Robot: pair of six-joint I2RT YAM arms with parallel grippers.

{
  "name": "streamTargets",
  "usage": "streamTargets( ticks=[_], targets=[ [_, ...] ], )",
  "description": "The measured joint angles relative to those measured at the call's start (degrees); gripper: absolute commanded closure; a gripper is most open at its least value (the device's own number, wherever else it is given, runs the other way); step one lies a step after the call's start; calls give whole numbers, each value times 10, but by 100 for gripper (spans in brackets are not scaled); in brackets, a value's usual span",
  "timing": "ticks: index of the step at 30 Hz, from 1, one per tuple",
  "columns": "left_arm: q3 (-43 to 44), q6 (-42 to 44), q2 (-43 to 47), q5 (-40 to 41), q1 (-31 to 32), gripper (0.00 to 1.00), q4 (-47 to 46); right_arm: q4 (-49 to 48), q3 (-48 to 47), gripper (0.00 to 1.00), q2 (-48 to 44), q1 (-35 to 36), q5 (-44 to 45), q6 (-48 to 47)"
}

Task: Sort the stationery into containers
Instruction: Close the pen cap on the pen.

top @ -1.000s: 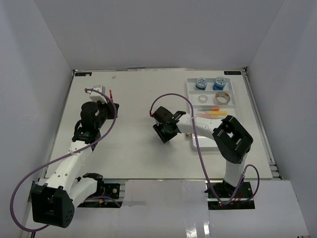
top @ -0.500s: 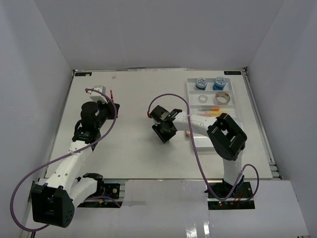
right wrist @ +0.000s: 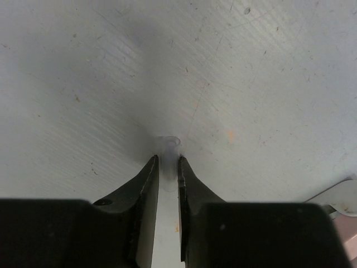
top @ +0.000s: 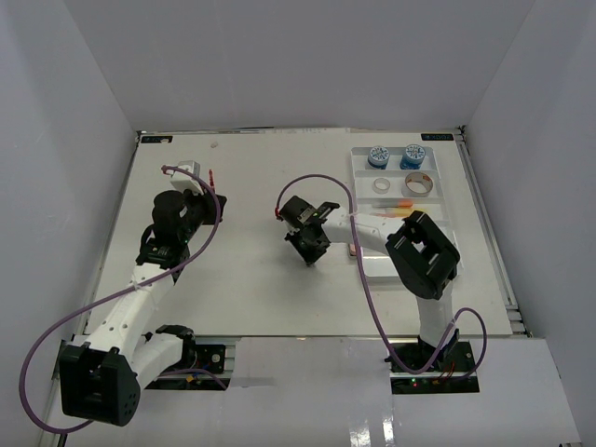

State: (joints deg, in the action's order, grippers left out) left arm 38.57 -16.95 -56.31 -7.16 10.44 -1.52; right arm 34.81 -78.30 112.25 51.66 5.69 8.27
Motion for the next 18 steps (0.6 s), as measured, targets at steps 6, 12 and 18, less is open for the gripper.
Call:
streamTargets(
  ticks=[6,12,18],
  targets=[
    [0,4,-4,-35,0,99,-3,-3,-2,92,-1,0,-3,0],
    [-6,13,-4,-146,-1,99,-37,-14,-3,92,-80,-1,11,-2],
    [-15,24,-4,-276,3,99,-80,-80,-36,92,-225,-6,50,-1]
  ],
)
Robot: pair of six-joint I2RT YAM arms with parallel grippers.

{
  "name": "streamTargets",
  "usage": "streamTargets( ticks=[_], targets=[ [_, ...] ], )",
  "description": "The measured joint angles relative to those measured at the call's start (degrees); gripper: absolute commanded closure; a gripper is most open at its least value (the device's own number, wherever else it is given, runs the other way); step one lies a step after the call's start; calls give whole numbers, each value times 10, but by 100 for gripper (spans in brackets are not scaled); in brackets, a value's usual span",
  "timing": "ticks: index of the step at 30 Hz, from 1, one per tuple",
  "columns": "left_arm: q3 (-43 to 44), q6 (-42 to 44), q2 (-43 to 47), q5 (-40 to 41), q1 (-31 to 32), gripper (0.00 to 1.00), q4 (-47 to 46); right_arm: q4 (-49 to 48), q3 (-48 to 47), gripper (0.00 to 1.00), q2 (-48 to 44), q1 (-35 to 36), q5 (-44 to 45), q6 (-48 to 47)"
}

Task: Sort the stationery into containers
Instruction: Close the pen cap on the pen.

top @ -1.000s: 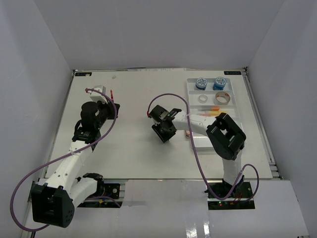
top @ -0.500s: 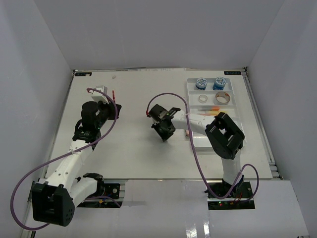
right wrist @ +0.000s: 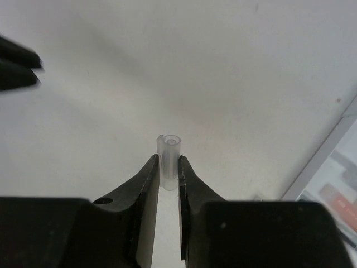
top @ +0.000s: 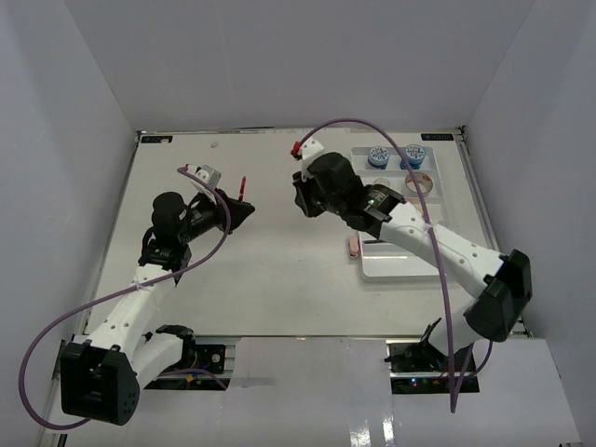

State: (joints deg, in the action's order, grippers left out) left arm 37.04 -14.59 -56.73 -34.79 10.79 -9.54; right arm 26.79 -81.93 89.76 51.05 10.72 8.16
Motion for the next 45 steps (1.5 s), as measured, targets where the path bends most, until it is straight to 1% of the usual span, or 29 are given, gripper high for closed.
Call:
streamTargets(
  ticks=[4,9,14,21,32,45],
  targets=[
    [-3,10,0,-61,16,99,-21,-103,12,92,-79,-4,18,8],
    [-10,28,7,-108,49,99,-30,-255,82,92,-143,-4,26,36],
    [-11,41,12,-125,72,99,-32,-352,127,92,-148,-5,5,72],
    [-10,43,12,-126,76,99,-32,-464,181,92,-147,-4,-40,122],
    [-11,43,12,-123,77,99,-32,-570,227,92,-147,-4,-99,188],
    [-11,44,12,-122,77,99,-32,-607,237,92,-134,-4,-146,224]
  ],
)
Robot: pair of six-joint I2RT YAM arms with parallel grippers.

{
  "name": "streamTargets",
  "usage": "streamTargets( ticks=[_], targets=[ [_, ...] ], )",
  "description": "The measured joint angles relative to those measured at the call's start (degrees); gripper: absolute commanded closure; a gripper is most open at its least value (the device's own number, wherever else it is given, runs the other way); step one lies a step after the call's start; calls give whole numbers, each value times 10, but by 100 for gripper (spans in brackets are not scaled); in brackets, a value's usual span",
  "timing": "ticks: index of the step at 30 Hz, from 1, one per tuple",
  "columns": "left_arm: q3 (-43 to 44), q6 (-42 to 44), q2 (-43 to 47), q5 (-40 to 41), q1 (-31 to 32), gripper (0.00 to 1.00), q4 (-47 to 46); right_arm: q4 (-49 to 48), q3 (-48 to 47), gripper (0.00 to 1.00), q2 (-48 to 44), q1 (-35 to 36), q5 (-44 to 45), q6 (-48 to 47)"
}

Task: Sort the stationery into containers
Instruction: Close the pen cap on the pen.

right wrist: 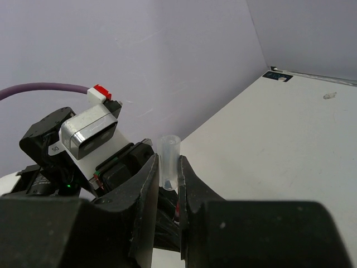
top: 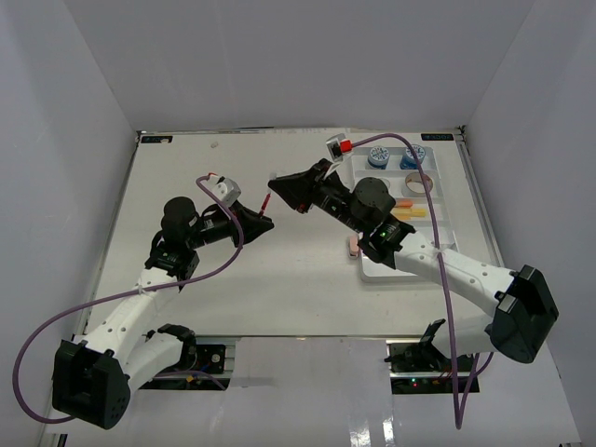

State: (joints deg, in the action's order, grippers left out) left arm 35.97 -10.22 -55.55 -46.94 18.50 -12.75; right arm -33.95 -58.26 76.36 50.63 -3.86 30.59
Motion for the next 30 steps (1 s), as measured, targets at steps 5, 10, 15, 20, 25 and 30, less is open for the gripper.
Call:
streamTargets(
  ticks=[5,10,15,20,25,30],
  targets=[
    [0,2,0,0,0,99,0,-6,0,92,6,0,-8,5],
    [0,3,0,0,0,100,-3,-7,0,92,9,0,-9,5],
    [-1,3,2,0,0,99,-7,-7,1,92,9,0,-8,1],
    [-6,3,6,-1,0,100,-12,-10,8,92,9,0,-6,-6],
    [-8,3,7,-3,0,100,-15,-11,10,92,9,0,-8,-8],
    [-9,3,7,-5,0,100,-16,-17,10,92,12,0,-10,-8]
  ],
)
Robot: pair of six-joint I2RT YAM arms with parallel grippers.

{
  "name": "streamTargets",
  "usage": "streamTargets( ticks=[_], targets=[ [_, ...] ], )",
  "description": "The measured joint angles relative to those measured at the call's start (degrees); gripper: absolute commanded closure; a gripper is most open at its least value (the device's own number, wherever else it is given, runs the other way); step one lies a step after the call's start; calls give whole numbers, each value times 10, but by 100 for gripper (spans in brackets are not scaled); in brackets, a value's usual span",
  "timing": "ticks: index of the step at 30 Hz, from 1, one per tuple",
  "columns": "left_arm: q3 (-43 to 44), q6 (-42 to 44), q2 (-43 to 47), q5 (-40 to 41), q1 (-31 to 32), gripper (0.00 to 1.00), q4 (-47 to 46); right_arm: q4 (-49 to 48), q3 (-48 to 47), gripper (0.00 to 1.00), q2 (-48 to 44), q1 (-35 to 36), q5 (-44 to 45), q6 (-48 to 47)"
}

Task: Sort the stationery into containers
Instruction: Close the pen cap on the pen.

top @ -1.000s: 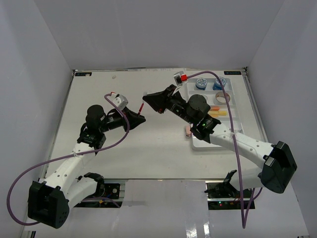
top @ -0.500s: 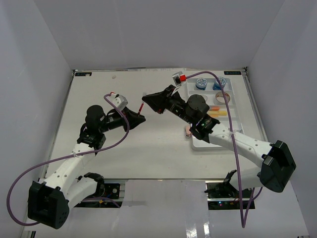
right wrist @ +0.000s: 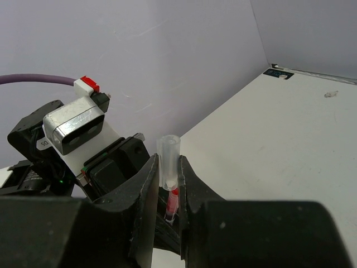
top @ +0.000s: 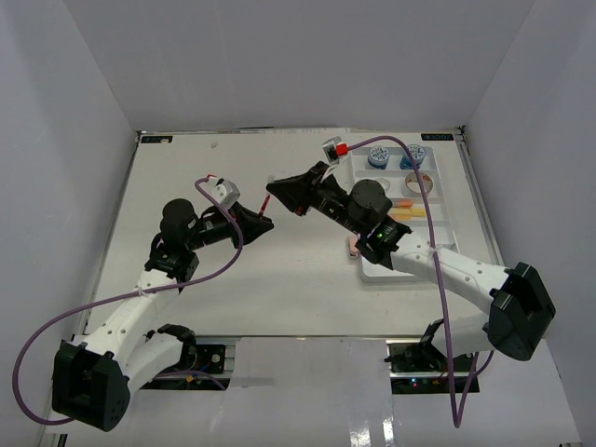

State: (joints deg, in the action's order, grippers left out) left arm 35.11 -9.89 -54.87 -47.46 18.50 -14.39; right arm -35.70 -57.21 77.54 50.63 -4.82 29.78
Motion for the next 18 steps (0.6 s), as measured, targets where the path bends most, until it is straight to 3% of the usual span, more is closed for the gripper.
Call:
streamTargets(
  ticks=[18],
  targets=[
    [-2,0,2,-12,1,100,-9,-22,0,92,9,0,0,-11]
  ],
)
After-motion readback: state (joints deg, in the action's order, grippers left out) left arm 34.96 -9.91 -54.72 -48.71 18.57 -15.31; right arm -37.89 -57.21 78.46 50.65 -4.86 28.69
